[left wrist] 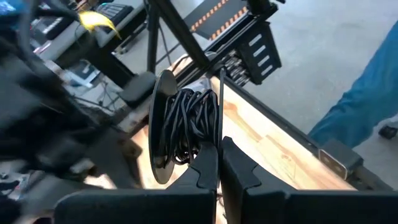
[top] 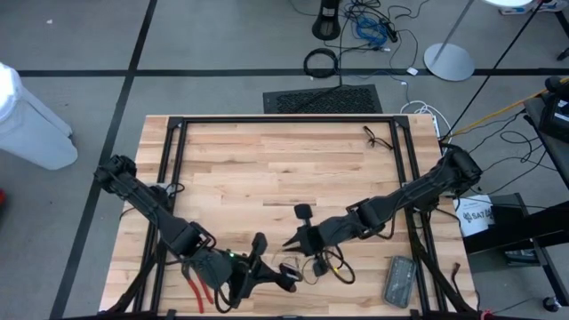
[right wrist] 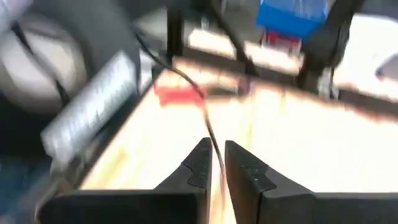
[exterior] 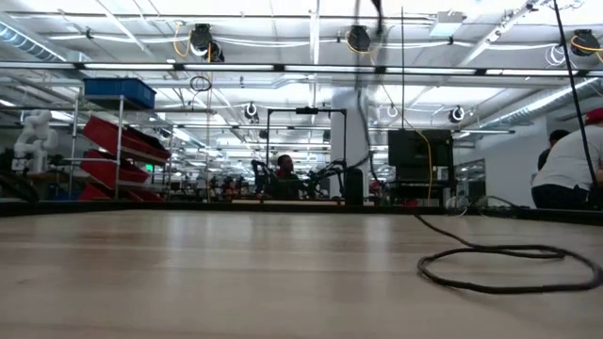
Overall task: Coil cords
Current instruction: Coil the black wire onto the black spool
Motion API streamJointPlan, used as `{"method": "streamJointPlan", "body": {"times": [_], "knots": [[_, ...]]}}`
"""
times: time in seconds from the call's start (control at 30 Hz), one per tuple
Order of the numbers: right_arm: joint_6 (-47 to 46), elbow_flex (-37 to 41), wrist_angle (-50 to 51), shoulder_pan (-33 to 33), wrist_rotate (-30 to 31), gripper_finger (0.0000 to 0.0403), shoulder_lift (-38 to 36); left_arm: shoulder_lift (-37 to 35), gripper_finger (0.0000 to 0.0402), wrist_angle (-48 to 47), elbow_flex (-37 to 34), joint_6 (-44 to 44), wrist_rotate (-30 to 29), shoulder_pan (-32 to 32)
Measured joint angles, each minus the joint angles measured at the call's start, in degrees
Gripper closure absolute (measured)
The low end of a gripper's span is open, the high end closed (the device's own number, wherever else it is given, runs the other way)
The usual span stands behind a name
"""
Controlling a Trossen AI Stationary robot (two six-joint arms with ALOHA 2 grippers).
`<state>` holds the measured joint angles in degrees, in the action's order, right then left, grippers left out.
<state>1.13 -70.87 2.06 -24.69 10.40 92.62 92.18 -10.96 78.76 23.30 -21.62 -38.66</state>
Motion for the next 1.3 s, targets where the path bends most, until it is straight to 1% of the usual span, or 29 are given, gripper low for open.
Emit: {"method": "streamJointPlan", "body": {"times": [0.1, 0.23, 0.37, 0.43, 0.47, 0.53, 0.67, 0.77, 0.87, 1.03, 1.1, 1.2, 1.27, 1.3], "knots": [[-3.57, 0.00, 8.07, -0.02, 1.03, 0.0359, -1.41, -0.30, 0.0399, -0.14, 0.00, -0.45, -1.14, -0.14], [-8.75, 0.00, 19.04, -0.46, 8.26, 0.0349, -4.66, -1.27, 0.0399, -1.04, 0.00, -2.28, -1.41, -0.11], [-15.63, 0.00, 28.96, -2.41, 13.33, 0.0347, -8.05, -2.29, 0.0399, -3.52, 0.00, -6.22, -5.83, -0.12], [-19.88, 0.14, 31.54, -4.70, 15.12, 0.0347, -8.65, -2.53, 0.0399, -5.89, 0.00, -7.40, -7.81, -0.12], [-21.99, 0.80, 30.94, -6.09, 16.36, 0.0347, -8.68, -2.58, 0.0399, -6.44, 0.00, -8.03, -8.39, -0.12], [-24.76, 3.54, 25.51, -9.43, 19.09, 0.0346, -8.59, -2.63, 0.0399, -7.12, 0.00, -9.30, -9.41, -0.10], [-25.15, 11.80, 5.15, -15.01, 24.61, 0.0346, -6.29, -2.64, 0.0399, -7.02, 0.00, -9.48, -10.50, -0.12], [-23.24, 16.52, -7.19, -16.34, 30.12, 0.0346, -3.45, -2.66, 0.0399, -6.86, 0.00, -9.43, -10.61, -0.10], [-23.37, 17.82, -12.76, -16.26, 33.08, 0.0346, -0.57, -2.68, 0.0399, -6.36, 0.00, -8.81, -11.83, -0.10], [-21.45, 17.84, -16.42, -14.86, 32.87, 0.0346, 2.92, -3.29, 0.0399, -5.84, 0.00, -6.42, -13.32, -0.10], [-21.70, 17.84, -17.74, -14.28, 31.30, 0.0346, 3.90, -3.93, 0.0399, -5.86, 0.00, -6.41, -14.31, -0.02], [-21.26, 17.84, -23.91, -14.21, 28.88, 0.0346, 5.90, -4.78, 0.0399, -5.84, 0.00, -6.44, -15.20, 0.01], [-19.95, 17.81, -28.81, -14.27, 28.97, 0.0346, 8.07, -5.15, 0.0399, -5.88, 0.00, -6.44, -15.37, 0.01], [-19.91, 17.79, -30.92, -14.18, 30.08, 0.0346, 9.42, -5.33, 0.0399, -5.82, 0.00, -6.46, -15.37, 0.01]]}}
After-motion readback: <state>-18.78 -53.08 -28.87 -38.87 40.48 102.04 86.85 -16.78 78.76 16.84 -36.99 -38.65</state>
